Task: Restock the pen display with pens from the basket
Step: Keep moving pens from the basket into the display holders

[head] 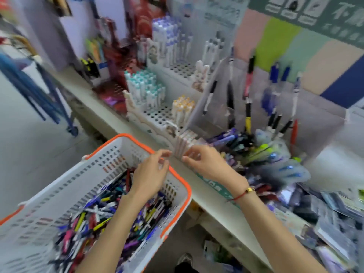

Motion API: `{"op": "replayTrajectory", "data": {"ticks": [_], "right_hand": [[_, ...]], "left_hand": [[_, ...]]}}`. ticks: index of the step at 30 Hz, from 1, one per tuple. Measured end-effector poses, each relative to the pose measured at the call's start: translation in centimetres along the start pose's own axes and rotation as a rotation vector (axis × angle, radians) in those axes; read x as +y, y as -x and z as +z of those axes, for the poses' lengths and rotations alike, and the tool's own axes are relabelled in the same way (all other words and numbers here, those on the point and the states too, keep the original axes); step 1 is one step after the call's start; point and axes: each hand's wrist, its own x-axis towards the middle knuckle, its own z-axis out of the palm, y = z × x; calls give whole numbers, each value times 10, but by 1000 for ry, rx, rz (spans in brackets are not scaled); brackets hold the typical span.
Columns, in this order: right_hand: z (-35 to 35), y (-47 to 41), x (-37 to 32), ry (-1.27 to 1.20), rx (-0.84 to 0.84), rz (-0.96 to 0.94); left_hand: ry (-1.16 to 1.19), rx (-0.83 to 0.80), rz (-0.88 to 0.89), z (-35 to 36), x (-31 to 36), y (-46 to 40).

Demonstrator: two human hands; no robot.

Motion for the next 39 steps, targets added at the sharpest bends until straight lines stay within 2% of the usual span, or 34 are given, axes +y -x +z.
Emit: {"op": "replayTrajectory", "data": {"ticks": [4, 8, 14, 18, 20, 25, 28, 32, 35, 39], "right_hand": [[75, -7, -37, 34, -280, -43], [140, -8, -59, 118, -479, -84], [224, -8, -64, 250, -666, -114], [267, -9, -52, 315, -696, -131], [286, -7, -51, 396, -722, -161], [343, -3, -46, 482, -957, -263], [367, 5, -47, 538, -852, -483], [387, 6, -51, 747, -683, -864], [402, 3, -51, 950, -689, -910], [407, 1, -56, 885, -672, -917]], "left_hand": [[15, -23, -231, -23, -77, 44], [55, -46, -410, -38, -143, 89], [190, 59, -669, -46, -220, 151], [111, 61, -811, -38, -254, 180], [97, 37, -857, -29, -268, 192], [8, -130, -835, 0, -285, 209], [-79, -186, -789, 18, -296, 213], [-330, -277, -686, 28, -302, 219], [-414, -314, -679, 31, -306, 226], [-433, -331, -795, 35, -306, 226]]}}
